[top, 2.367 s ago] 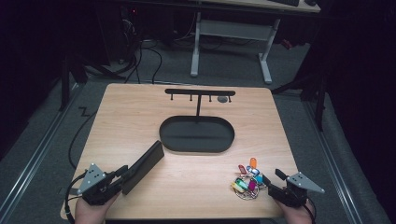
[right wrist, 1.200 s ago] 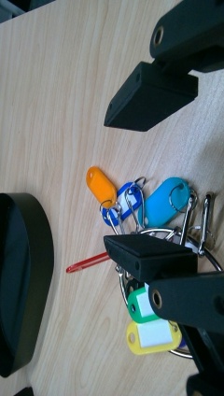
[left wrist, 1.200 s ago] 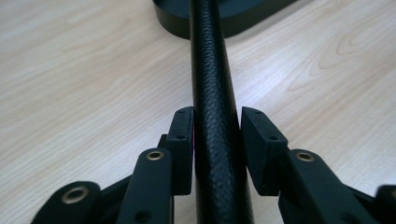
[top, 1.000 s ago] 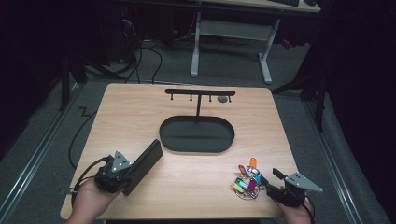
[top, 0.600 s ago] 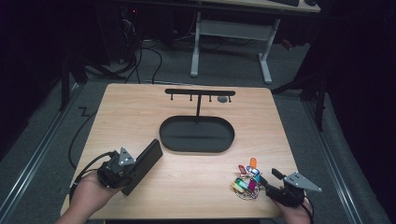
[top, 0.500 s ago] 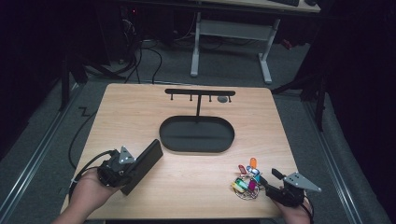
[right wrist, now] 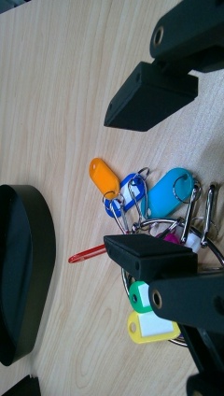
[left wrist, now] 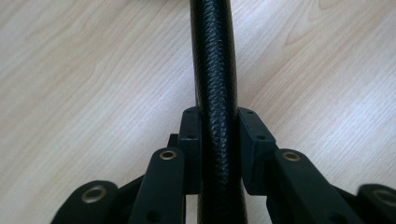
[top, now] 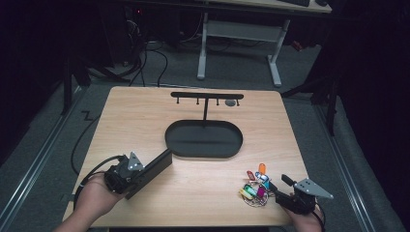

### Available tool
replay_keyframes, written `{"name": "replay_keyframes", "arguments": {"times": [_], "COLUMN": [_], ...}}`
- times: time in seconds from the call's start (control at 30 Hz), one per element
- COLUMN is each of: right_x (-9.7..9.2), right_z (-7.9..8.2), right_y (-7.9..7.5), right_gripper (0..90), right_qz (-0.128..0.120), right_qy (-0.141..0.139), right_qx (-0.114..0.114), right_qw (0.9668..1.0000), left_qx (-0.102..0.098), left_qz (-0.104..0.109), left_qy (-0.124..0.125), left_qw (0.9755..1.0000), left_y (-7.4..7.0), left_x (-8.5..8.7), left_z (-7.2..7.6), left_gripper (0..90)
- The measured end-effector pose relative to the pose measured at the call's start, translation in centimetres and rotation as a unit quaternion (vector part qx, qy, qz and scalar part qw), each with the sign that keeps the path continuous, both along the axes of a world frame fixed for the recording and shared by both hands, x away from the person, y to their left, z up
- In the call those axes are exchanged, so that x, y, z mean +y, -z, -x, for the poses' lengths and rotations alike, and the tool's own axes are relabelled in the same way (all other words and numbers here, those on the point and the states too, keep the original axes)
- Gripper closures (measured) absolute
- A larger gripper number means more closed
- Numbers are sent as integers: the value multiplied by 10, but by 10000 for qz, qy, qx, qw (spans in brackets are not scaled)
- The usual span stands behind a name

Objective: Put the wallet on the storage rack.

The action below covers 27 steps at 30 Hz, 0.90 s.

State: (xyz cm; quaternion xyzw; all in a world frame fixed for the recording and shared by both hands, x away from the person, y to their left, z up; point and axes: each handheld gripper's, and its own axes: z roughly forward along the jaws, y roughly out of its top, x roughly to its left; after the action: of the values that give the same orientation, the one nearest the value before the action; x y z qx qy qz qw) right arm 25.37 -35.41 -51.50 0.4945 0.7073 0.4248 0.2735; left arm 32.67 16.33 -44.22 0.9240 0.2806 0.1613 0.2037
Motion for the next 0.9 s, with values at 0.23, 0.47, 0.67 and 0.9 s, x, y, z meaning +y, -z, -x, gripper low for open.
{"name": "replay_keyframes", "arguments": {"times": [0.23, 0.47, 0.67, 0.9], "right_x": [0, 0, 0, 0], "right_z": [0, 0, 0, 0], "right_y": [0, 0, 0, 0], "right_gripper": [372, 372, 372, 372], "right_qz": [-8, -3, 2, -20], "right_qy": [-8, -2, -2, -5], "right_qx": [-22, 5, 4, 4], "right_qw": [10000, 10000, 10000, 10000], "left_qx": [-152, -261, -504, -704], "left_qz": [-112, 36, 178, 148], "left_qy": [132, 284, 325, 471], "left_qw": [9997, 9992, 9980, 9963], "left_y": [0, -6, -13, -18], "left_x": [0, 1, 5, 0], "left_z": [0, 4, 3, 2], "left_gripper": [746, 745, 744, 744]}}
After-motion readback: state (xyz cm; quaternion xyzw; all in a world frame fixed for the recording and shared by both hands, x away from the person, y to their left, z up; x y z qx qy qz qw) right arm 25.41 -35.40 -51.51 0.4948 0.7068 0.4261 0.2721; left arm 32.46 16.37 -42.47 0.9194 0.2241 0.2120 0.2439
